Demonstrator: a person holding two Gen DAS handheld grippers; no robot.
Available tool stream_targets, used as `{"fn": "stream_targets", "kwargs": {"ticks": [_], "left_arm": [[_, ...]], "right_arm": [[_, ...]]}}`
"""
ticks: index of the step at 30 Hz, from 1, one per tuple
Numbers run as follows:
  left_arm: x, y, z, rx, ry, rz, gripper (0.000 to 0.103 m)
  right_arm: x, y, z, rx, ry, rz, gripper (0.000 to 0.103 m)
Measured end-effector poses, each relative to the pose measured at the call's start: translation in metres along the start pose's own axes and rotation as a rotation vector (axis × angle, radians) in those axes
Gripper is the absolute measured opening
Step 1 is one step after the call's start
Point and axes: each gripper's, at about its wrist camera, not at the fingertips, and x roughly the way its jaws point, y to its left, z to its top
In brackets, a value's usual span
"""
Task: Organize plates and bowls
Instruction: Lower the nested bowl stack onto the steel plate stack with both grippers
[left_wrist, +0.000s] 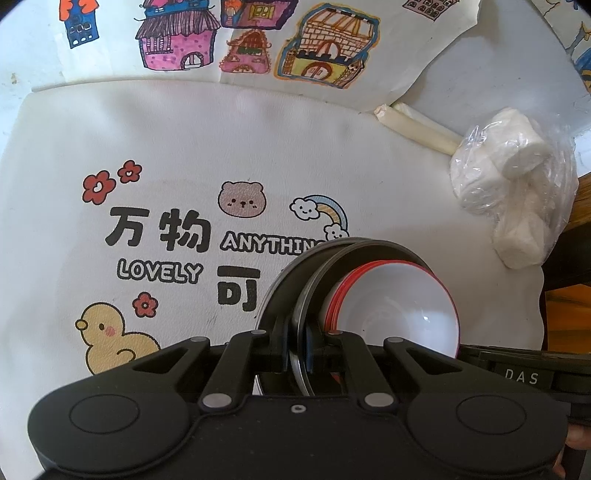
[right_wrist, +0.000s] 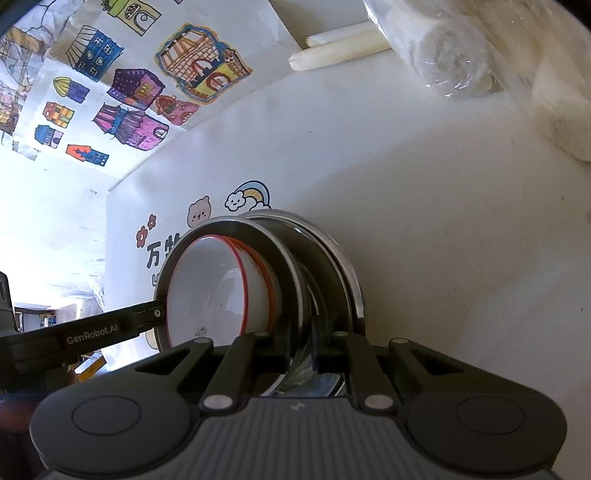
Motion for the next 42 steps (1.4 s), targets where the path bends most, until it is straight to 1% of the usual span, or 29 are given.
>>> {"fn": "stream_targets", "kwargs": {"ticks": [12,42], "left_arm": [[0.0059,0.0001,-0.0001,-0.004,0.009,0.008,0.007],[0.0038,0.0021,0.0006,-0.017,0.008,0.018,0.008]], "right_arm": [[0.0007,0.0008,0.0005,0.007,0.002,-0.003,0.013],[0.0016,0.0026,0.0009,0.005,0.000,-0.008,0.014]]}}
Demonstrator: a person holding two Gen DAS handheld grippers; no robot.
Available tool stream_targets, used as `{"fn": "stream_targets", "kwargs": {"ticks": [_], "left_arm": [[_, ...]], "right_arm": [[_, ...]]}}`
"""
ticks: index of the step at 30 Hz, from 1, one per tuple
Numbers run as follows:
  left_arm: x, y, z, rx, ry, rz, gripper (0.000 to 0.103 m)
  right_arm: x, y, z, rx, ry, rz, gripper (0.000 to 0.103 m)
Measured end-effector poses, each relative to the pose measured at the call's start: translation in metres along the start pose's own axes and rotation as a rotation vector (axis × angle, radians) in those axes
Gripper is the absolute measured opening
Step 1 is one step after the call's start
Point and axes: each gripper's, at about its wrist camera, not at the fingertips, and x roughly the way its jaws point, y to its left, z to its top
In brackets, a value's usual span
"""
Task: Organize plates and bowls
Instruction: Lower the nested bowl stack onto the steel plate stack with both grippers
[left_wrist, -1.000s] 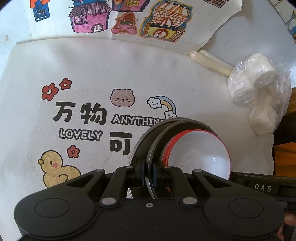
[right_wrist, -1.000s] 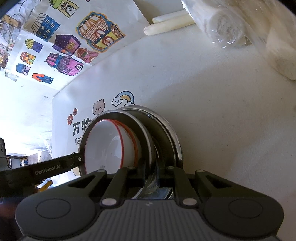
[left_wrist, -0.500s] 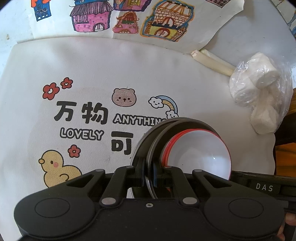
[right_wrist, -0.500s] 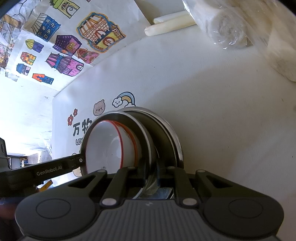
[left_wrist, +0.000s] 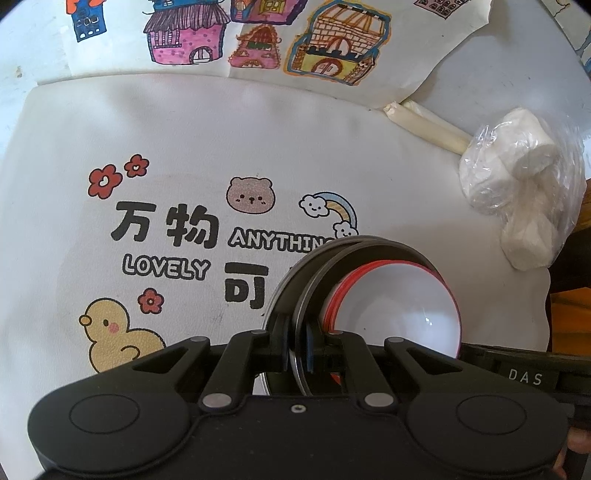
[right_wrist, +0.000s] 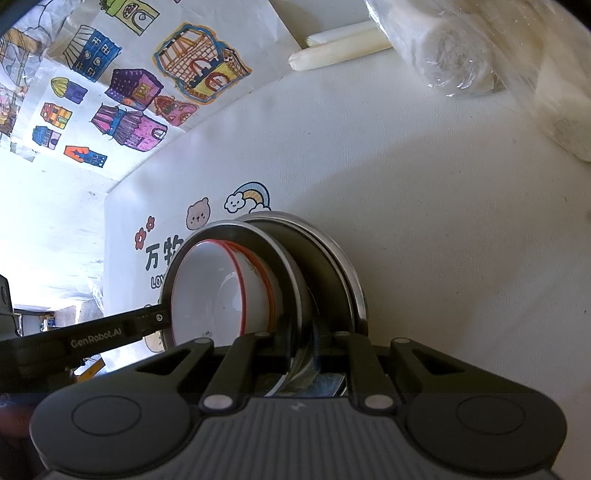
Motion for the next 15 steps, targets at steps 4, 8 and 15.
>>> {"fn": "stream_targets", "kwargs": {"ticks": [4,8,15], "left_arm": [[-0.0005,-0.0011,0.0001,0.000,-0.002,0.003,0.008],[-0.0007,-0.0013,-0.0002,0.000,-0.002,0.004,0.008],[-0.0015,-0.0015,-0.0002,0.000,-0.004,0.006,0.008]], "right_arm": [[-0.0001,0.0005,-0.0004,0.002,-0.003,-0.002,0.014],[-0.0004,0.0003,-0.0010,0.002,-0.003,-0.002,0.014],[-0.0010,-0.0004,-0.0003,0.004,-0.003,0.001,0.014]]}}
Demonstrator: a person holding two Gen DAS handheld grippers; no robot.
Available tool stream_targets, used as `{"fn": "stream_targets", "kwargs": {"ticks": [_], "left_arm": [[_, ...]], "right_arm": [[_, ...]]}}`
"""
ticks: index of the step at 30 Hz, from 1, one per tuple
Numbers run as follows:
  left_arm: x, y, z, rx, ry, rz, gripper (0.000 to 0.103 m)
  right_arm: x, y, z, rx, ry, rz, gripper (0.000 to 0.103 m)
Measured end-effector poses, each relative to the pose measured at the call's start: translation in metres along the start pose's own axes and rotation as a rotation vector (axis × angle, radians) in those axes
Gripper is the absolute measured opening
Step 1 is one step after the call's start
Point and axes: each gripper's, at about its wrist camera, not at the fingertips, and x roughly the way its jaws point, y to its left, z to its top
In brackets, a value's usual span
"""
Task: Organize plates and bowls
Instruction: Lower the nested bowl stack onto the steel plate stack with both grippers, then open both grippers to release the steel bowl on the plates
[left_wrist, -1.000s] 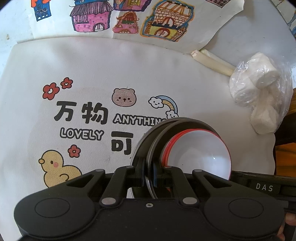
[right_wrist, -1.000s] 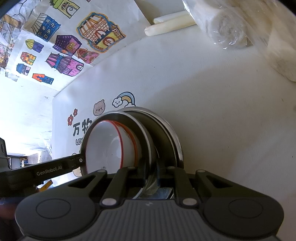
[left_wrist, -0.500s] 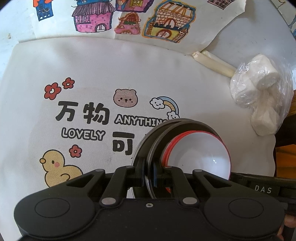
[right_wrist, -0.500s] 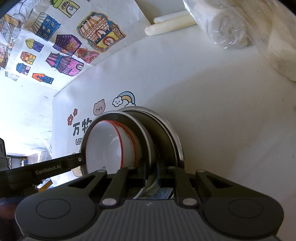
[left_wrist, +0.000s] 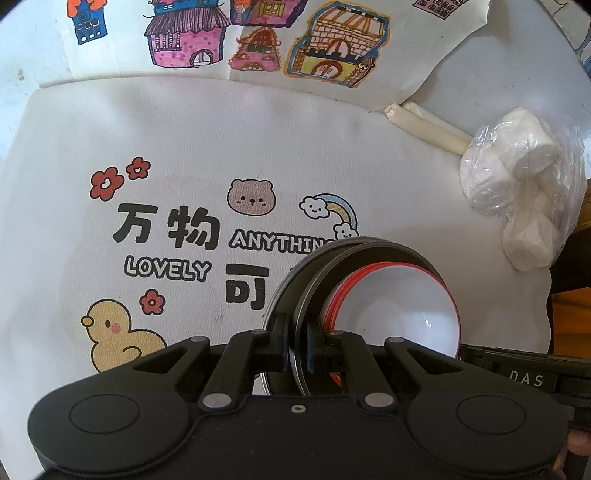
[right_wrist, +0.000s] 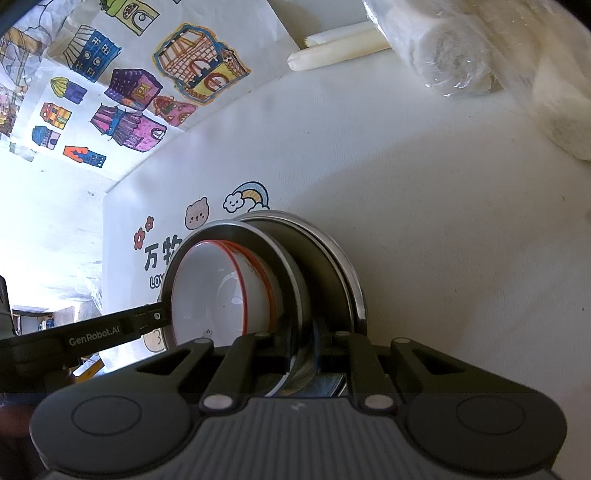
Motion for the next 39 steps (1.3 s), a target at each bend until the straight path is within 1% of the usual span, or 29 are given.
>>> {"fn": "stream_targets", "kwargs": {"ticks": [6,13,18,22,24,25,26,30,33,35,39], "left_arm": [[0.000,0.001,0.000,-0.004,-0.004,0.003,0.008],[-0.003,-0.002,0.000,0.014,-0.021,0.029,0.013],[-0.004,-0.003,0.000,0.028,-0.027,0.047,0.016],[-0.005,-0.004,-0.001,0.028,-0.032,0.056,0.018],[-0.005,-0.005,-0.001,0.029,-0.036,0.075,0.026],[-0.005,-0.005,-0.001,0.031,-0.037,0.090,0.032],[-0.006,-0.005,-0.001,0.030,-0.040,0.101,0.034],[-0.008,-0.003,-0.003,0.025,-0.049,0.105,0.037],[-0.010,-0.004,-0.004,0.027,-0.058,0.119,0.041],[-0.011,-0.005,-0.005,0.037,-0.073,0.136,0.046],[-0.014,-0.011,-0.007,0.079,-0.100,0.177,0.052]], "right_arm": [[0.000,0.000,0.000,0.000,0.000,0.001,0.014],[-0.002,0.000,0.000,0.000,-0.008,-0.001,0.015],[-0.004,-0.002,-0.002,0.000,-0.019,-0.015,0.023],[-0.006,-0.003,-0.003,0.000,-0.025,-0.017,0.025],[-0.007,-0.003,-0.004,-0.001,-0.030,-0.023,0.026],[-0.007,-0.003,-0.004,-0.002,-0.032,-0.024,0.026],[-0.007,-0.003,-0.004,-0.001,-0.034,-0.025,0.027],[-0.009,-0.003,-0.005,-0.006,-0.044,-0.031,0.029],[-0.012,-0.003,-0.006,-0.009,-0.053,-0.036,0.032],[-0.012,-0.004,-0.007,-0.006,-0.057,-0.035,0.032],[-0.015,-0.005,-0.009,-0.008,-0.067,-0.038,0.033]]}}
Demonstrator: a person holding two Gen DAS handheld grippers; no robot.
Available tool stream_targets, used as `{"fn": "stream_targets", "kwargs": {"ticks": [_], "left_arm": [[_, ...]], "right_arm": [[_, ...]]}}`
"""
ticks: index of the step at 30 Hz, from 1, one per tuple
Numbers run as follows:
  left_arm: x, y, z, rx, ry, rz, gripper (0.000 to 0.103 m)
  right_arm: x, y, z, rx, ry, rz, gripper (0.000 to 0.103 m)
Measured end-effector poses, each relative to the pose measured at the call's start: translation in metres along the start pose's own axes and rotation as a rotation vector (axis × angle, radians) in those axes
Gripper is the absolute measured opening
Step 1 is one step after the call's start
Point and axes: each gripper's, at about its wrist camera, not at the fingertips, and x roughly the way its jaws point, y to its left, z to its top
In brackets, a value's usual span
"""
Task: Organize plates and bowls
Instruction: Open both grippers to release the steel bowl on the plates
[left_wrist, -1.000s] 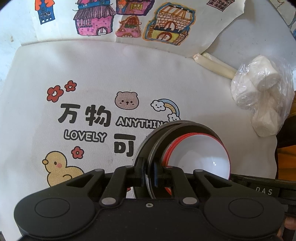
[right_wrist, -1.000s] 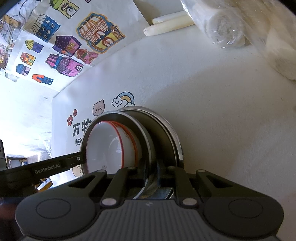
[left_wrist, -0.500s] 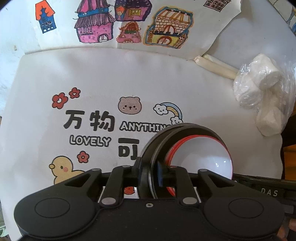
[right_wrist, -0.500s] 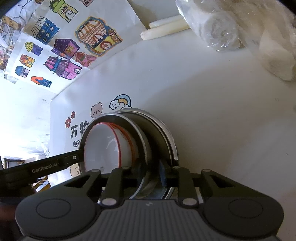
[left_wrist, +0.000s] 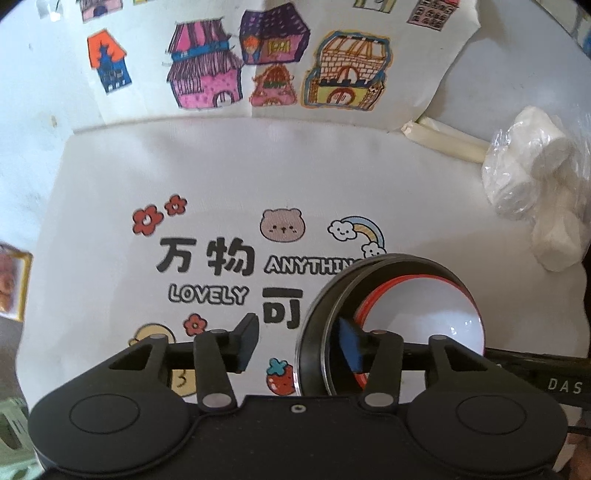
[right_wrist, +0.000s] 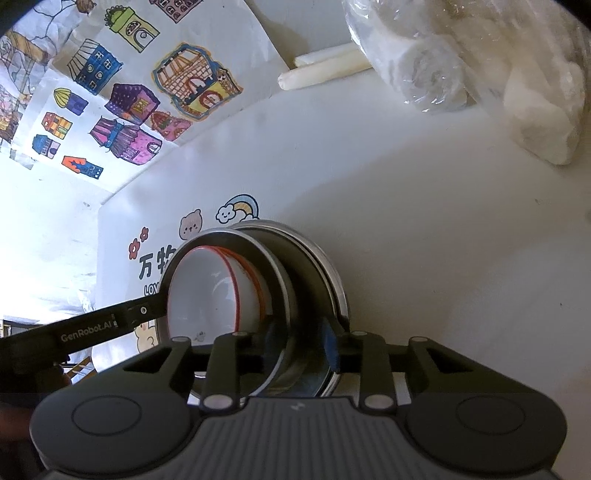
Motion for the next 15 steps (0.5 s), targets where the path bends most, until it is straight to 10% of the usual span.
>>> {"fn": "stream_targets", "kwargs": {"ticks": [15], "left_arm": [[-0.009,-0.001,-0.009,-0.013,-0.043,0.032,0.061]], "right_arm": [[-0.011,-0.006,-0.005,-0.004,-0.031,-0.007,0.056]]}}
